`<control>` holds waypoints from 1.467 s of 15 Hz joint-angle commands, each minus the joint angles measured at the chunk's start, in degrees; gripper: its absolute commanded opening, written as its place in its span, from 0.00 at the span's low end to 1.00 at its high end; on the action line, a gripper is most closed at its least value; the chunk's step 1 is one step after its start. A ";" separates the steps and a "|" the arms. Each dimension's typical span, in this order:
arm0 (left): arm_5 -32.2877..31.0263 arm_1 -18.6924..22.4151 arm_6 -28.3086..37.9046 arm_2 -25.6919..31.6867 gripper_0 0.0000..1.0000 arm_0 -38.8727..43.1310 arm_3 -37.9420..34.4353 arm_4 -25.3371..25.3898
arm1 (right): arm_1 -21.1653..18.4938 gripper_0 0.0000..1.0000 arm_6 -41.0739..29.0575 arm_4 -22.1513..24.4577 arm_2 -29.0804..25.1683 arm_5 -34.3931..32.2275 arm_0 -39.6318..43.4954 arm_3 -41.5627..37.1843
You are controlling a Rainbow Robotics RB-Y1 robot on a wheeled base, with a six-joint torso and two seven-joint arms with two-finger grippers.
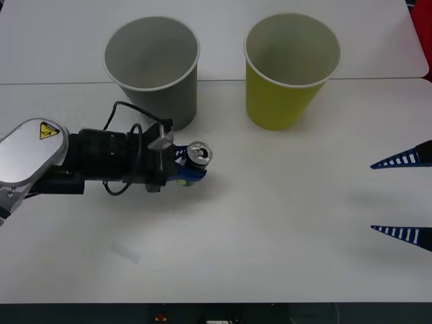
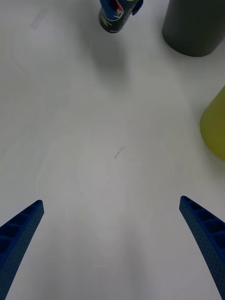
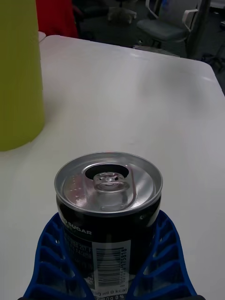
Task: Put the can into the green bin and the plastic bottle into the gray bin
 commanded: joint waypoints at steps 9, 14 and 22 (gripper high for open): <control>-2.57 3.60 47.64 4.15 0.00 -1.60 -28.78 -26.58 | 0.00 1.00 0.00 0.00 0.00 0.00 0.00 0.00; -15.57 3.60 59.95 7.40 0.00 -11.53 -32.64 -31.42 | 0.00 1.00 0.00 0.00 0.00 0.00 0.00 0.00; -23.13 2.55 64.52 2.66 0.00 -33.42 -22.80 -34.23 | 0.00 1.00 0.00 0.00 0.00 0.00 0.00 0.00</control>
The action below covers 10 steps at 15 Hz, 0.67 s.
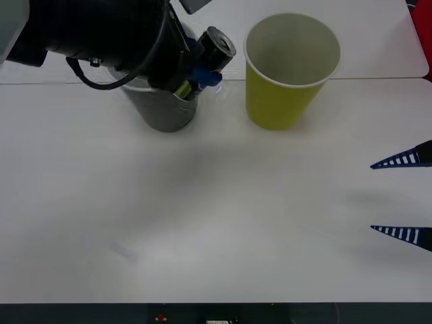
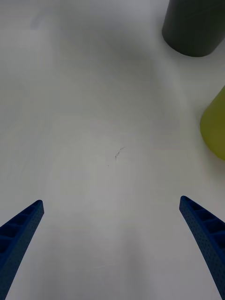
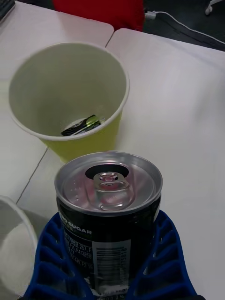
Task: Put the can into the green bin and the plastic bottle into the gray bin
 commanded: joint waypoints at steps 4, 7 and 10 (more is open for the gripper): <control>1.44 -6.93 0.00 -5.67 0.00 -12.79 15.78 -2.16 | 0.00 1.00 0.00 0.00 0.00 0.00 0.00 0.00; 1.71 -14.58 -0.44 -6.90 0.00 -19.12 27.29 -6.73 | 0.00 1.00 0.00 0.00 0.00 0.00 0.00 0.00; 3.47 -22.49 -3.60 -6.90 0.00 -26.15 41.97 -12.18 | 0.00 1.00 0.00 0.00 0.00 0.00 0.00 0.00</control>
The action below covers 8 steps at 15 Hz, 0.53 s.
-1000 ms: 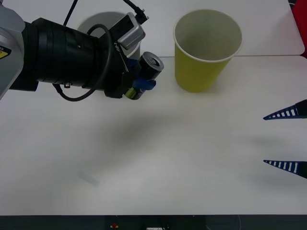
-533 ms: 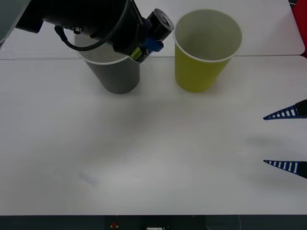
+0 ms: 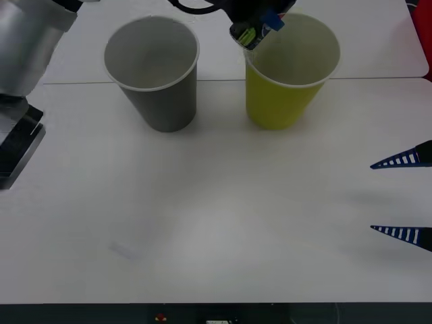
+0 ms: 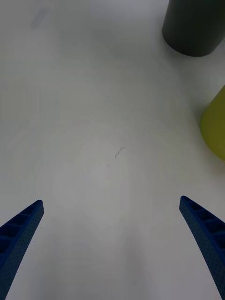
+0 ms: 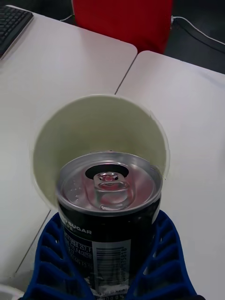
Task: Put the can into the green bin and the plastic bottle into the gray bin
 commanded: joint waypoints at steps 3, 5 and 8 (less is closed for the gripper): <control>6.34 -9.81 -3.39 -1.65 0.00 -8.88 20.75 -6.19 | 0.00 1.00 0.00 0.00 0.00 0.00 0.00 0.00; 11.61 -11.48 -3.31 -5.52 0.00 -9.85 24.44 -6.80 | 0.00 1.00 0.00 0.00 0.00 0.00 0.00 0.00; 17.50 -12.27 -3.22 -9.83 0.00 -10.11 27.43 -6.36 | 0.00 1.00 0.00 0.00 0.00 0.00 0.00 0.00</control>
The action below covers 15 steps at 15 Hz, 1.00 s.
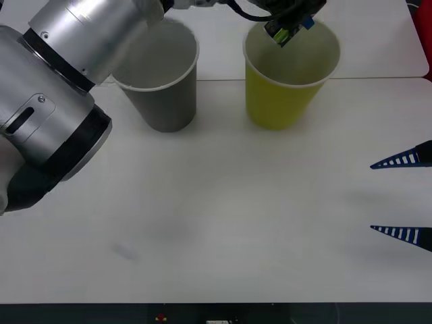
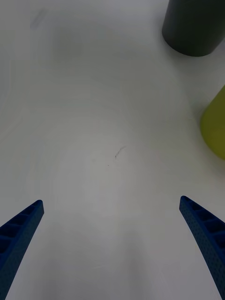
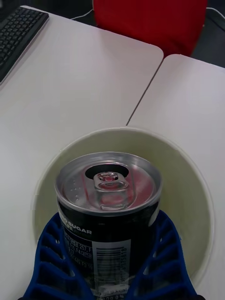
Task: Put the can into the green bin and the plastic bottle into the gray bin
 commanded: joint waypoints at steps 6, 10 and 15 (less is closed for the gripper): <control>2.71 -0.26 -1.23 -2.56 1.00 -0.21 1.14 1.82 | 0.00 1.00 0.00 0.00 0.00 0.00 0.00 0.00; 2.45 0.45 -2.90 -2.48 1.00 -0.13 -0.17 3.67 | 0.00 1.00 0.00 0.00 0.00 0.00 0.00 0.00; -5.20 6.95 -9.67 1.48 1.00 0.05 -4.22 13.86 | 0.00 1.00 0.00 0.00 0.00 0.00 0.00 0.00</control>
